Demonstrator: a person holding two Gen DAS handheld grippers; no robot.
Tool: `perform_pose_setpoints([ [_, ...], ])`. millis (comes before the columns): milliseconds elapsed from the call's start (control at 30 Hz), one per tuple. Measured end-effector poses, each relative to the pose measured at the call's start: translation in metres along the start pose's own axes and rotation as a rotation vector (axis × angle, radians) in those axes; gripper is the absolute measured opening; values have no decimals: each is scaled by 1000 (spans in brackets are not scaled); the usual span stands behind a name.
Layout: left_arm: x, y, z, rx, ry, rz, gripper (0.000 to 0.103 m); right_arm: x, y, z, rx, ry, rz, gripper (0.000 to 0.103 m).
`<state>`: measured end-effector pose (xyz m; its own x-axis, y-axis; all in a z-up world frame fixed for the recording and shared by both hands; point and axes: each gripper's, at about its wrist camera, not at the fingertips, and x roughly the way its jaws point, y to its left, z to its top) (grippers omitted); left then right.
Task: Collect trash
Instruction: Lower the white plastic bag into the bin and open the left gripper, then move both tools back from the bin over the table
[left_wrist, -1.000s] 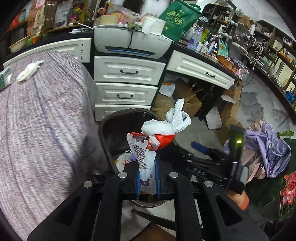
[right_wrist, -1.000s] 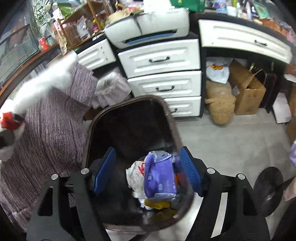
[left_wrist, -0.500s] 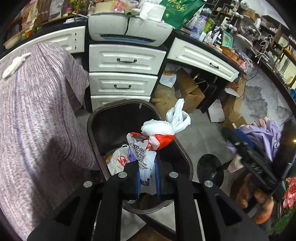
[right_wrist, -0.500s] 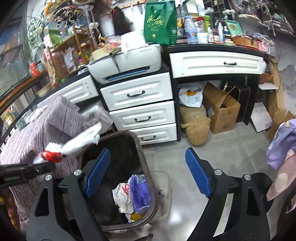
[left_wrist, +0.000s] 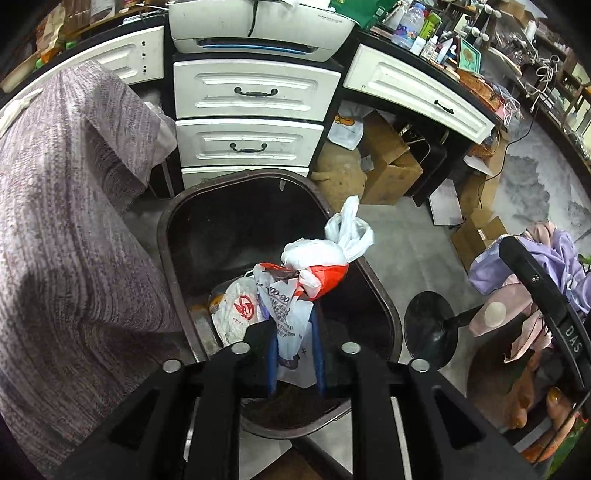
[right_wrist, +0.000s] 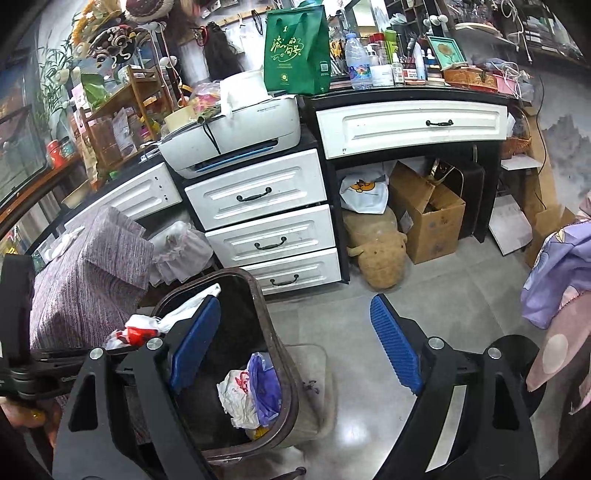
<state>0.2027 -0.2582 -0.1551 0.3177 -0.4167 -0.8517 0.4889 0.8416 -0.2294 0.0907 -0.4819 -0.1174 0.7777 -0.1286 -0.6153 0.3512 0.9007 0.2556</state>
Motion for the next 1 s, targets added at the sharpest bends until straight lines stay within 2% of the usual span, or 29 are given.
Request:
perform_pose_setpoints([
  [33,1,-1,0,1,4,0,39,0,0,0,0,0,1,83],
  [67,2,-2,1,0,5,-2,48,0,0,0,0,0,0,83],
  [100,2,-2,0,-2,0,-6,64,0,0,0,0,0,0,83],
  [133,1,-2,0,-5,-9,-10,73,0,0,0,-1,1,0,83],
  [400,-12,-7,-7,-8,-14,-55,87,-1,0,-1,-1,8,9,83],
  [600,-34,-13,-12,41,-53,-56,90,-3,4,1,-8,6,22,89],
  [800,-66,-12,-17,56,-110,-69,94,-1,20,4,-34,15,61,89],
  [1000,-104,-8,-13,105,-213,-27,97,-3,56,12,-110,-5,114,90],
])
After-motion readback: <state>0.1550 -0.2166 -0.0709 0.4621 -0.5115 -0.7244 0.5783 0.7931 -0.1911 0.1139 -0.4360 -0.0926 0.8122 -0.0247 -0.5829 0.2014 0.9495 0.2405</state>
